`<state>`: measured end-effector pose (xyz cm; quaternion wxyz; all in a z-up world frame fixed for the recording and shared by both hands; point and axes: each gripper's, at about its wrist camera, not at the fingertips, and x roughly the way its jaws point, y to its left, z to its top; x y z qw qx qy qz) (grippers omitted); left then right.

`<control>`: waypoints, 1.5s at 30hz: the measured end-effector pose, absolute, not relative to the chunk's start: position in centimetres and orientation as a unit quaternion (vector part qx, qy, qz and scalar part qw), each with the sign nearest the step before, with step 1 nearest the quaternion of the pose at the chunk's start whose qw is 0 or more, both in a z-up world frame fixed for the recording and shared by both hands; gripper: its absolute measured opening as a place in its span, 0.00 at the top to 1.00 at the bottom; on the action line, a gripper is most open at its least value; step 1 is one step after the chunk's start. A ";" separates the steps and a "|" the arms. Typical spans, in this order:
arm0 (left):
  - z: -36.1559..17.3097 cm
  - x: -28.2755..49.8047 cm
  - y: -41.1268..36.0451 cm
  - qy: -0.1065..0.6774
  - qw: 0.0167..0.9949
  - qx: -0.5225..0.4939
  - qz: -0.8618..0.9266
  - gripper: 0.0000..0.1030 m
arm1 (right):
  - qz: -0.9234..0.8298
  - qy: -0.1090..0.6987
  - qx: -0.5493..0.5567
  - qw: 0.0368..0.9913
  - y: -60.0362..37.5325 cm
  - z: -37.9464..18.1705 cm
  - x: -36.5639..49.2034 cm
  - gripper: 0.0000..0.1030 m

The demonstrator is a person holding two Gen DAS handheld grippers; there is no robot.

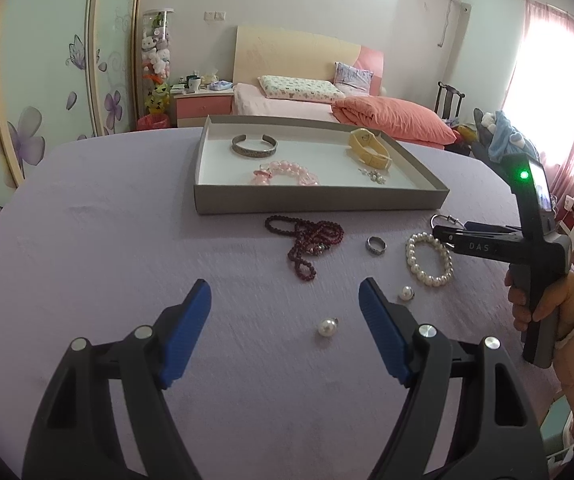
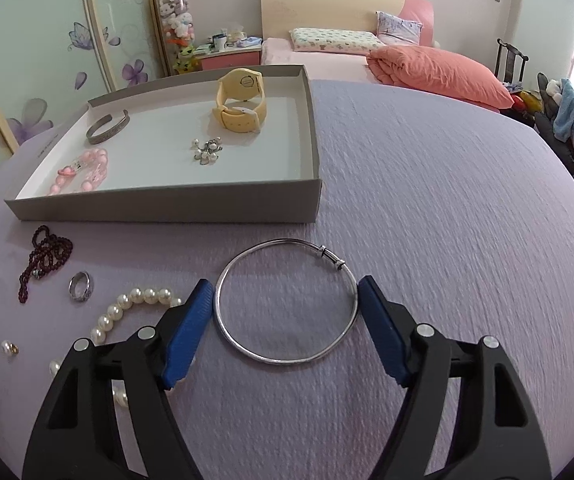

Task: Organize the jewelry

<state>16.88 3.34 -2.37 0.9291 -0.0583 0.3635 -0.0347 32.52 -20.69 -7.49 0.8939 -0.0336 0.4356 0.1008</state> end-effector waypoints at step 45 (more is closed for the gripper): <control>-6.5 19.2 -2.0 0.436 0.898 -0.024 -0.051 0.82 | 0.140 0.429 0.050 0.891 -22.8 -6.0 30.1 0.29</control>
